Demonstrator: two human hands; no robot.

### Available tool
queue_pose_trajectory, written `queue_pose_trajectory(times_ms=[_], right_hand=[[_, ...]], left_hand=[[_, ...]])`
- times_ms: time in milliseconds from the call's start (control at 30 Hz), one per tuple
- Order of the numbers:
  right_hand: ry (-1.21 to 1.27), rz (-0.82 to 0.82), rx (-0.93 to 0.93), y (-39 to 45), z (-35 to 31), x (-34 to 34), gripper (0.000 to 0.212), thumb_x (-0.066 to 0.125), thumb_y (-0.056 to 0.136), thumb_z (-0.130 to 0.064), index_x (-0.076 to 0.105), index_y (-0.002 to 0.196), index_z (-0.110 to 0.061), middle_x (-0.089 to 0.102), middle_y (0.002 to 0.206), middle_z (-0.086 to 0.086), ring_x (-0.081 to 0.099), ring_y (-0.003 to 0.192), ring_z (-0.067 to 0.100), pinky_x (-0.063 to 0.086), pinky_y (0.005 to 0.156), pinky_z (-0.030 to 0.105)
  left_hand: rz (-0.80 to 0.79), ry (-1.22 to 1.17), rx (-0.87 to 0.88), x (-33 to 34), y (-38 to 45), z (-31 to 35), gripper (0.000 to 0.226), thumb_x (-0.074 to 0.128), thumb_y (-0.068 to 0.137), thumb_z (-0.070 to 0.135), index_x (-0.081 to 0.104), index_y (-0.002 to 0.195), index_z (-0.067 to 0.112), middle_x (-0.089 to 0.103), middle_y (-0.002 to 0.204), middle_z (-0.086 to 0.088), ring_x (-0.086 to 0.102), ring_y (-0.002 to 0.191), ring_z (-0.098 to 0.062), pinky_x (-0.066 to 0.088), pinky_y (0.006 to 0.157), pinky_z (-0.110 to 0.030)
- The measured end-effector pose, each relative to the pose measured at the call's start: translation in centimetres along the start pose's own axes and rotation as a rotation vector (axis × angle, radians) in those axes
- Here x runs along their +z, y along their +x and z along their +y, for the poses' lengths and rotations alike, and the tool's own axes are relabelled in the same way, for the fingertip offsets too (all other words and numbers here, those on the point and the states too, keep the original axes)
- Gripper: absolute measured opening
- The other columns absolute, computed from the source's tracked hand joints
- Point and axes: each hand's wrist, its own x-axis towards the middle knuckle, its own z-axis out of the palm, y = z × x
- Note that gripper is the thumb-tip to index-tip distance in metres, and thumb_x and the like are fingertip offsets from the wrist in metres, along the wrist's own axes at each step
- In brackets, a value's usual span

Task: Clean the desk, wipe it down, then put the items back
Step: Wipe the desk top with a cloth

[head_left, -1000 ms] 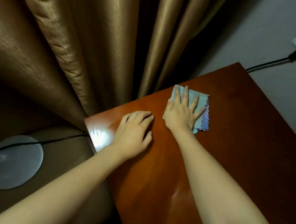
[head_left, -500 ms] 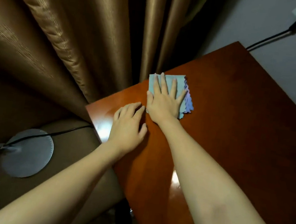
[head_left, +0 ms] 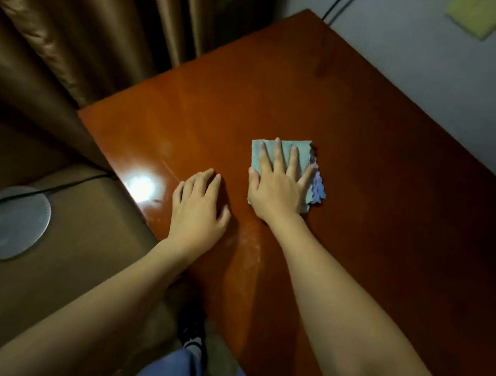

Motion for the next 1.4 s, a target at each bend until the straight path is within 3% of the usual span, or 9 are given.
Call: queue_pose_trajectory(times_ms=[300, 533, 733, 867, 1133, 1400], right_hand=[[0.018, 0.059, 0.096, -15.5, 15.1, 1.2, 0.056, 0.015, 0.100, -0.047, -0.001, 0.151, -0.030, -0.004, 0.160, -0.002, -0.010, 0.146, 0.026, -0.009, 0.113, 0.060], [0.045, 0.116, 0.245, -28.4, 27.3, 2.3, 0.054, 0.019, 0.100, -0.043, 0.008, 0.151, -0.030, 0.005, 0.160, -0.002, -0.004, 0.147, 0.026, -0.007, 0.113, 0.055], [0.096, 0.133, 0.396, -38.7, 36.0, 3.0, 0.071, -0.004, 0.085, -0.050, 0.013, 0.151, -0.030, 0.009, 0.160, -0.003, -0.002, 0.147, 0.025, -0.012, 0.112, 0.051], [0.123, 0.144, 0.562, -45.5, 41.0, 3.5, 0.067, -0.001, 0.089, -0.049, 0.012, 0.151, -0.030, 0.007, 0.160, -0.003, -0.002, 0.147, 0.024, -0.013, 0.112, 0.050], [0.132, 0.158, 0.798, -57.1, 47.0, 4.3, 0.072, -0.006, 0.085, -0.050, 0.012, 0.151, -0.029, 0.009, 0.160, -0.002, 0.005, 0.146, 0.028, -0.004, 0.113, 0.057], [0.208, 0.164, 0.968, -62.1, 46.2, 5.1, 0.055, 0.012, 0.099, -0.044, 0.005, 0.152, -0.030, 0.001, 0.160, -0.001, -0.001, 0.146, 0.031, 0.000, 0.112, 0.061]], left_hand=[[0.005, -0.001, 0.079, 7.3, -12.5, 12.4, 0.057, 0.044, 0.095, 0.033, 0.027, 0.147, 0.017, 0.020, 0.155, -0.004, 0.010, 0.144, -0.022, 0.000, 0.117, -0.039], [-0.061, 0.014, 0.287, 13.1, -21.9, 22.7, 0.055, 0.043, 0.095, 0.032, 0.030, 0.146, 0.014, 0.023, 0.154, -0.006, 0.014, 0.143, -0.022, 0.002, 0.116, -0.040], [-0.145, 0.044, 0.410, 16.5, -28.8, 29.3, 0.058, 0.046, 0.093, 0.029, 0.030, 0.146, 0.011, 0.023, 0.153, -0.009, 0.016, 0.143, -0.024, 0.004, 0.116, -0.042], [-0.193, 0.076, 0.483, 18.3, -32.4, 33.3, 0.059, 0.045, 0.094, 0.030, 0.028, 0.147, 0.011, 0.021, 0.154, -0.010, 0.013, 0.144, -0.023, 0.004, 0.117, -0.043], [-0.298, 0.072, 0.727, 22.1, -40.0, 39.8, 0.057, 0.045, 0.094, 0.028, 0.029, 0.146, 0.009, 0.024, 0.153, -0.011, 0.016, 0.142, -0.024, 0.002, 0.116, -0.043], [-0.317, 0.110, 0.865, 22.9, -42.3, 39.8, 0.056, 0.042, 0.092, 0.029, 0.036, 0.142, 0.006, 0.033, 0.148, -0.014, 0.027, 0.139, -0.028, 0.005, 0.112, -0.039]])
